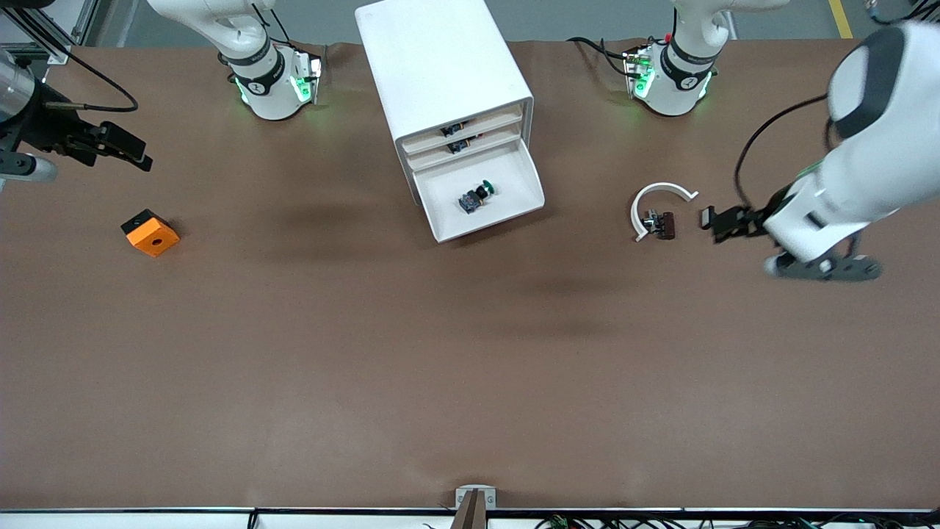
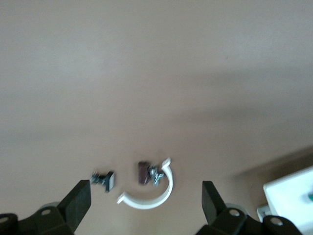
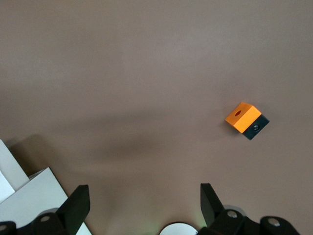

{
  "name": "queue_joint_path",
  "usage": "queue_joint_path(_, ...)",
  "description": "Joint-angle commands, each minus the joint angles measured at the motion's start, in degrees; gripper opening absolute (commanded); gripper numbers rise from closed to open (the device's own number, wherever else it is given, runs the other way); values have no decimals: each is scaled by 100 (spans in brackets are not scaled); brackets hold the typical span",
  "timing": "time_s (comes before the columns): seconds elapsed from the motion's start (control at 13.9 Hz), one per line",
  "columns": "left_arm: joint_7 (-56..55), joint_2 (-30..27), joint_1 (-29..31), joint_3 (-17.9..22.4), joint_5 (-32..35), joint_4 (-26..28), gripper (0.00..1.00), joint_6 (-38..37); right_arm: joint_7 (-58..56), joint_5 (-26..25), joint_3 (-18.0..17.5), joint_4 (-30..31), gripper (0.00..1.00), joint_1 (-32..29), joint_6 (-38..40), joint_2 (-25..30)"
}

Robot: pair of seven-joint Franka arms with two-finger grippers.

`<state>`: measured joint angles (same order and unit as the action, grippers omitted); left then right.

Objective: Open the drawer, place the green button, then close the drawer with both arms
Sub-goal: 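Reach the left gripper to the front of the open drawer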

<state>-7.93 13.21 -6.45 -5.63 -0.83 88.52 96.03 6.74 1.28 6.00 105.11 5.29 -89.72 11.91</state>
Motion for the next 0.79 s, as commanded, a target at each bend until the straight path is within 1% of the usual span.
queue_joint_path(0.0,-776,751,-408,-26,-31,-195,100,390,-68,-120,-73,-411,100,-186,43,-4)
queue_joint_path(0.07,-1076,1032,-540,-34,-93,-195,100,504,-59,-102,-73,-552,100,-230,43,-74)
queue_joint_path(0.22,-1542,1411,-812,-61,-216,-186,100,741,-32,-111,-81,-737,100,-204,95,-215)
queue_joint_path(0.5,-2316,2158,-1655,-70,-260,-160,100,1435,-59,-111,-81,-914,100,-231,104,-233)
queue_joint_path(0.72,-2800,2414,-2148,-61,-567,-151,100,1726,-68,-111,-81,-905,100,-231,104,-251)
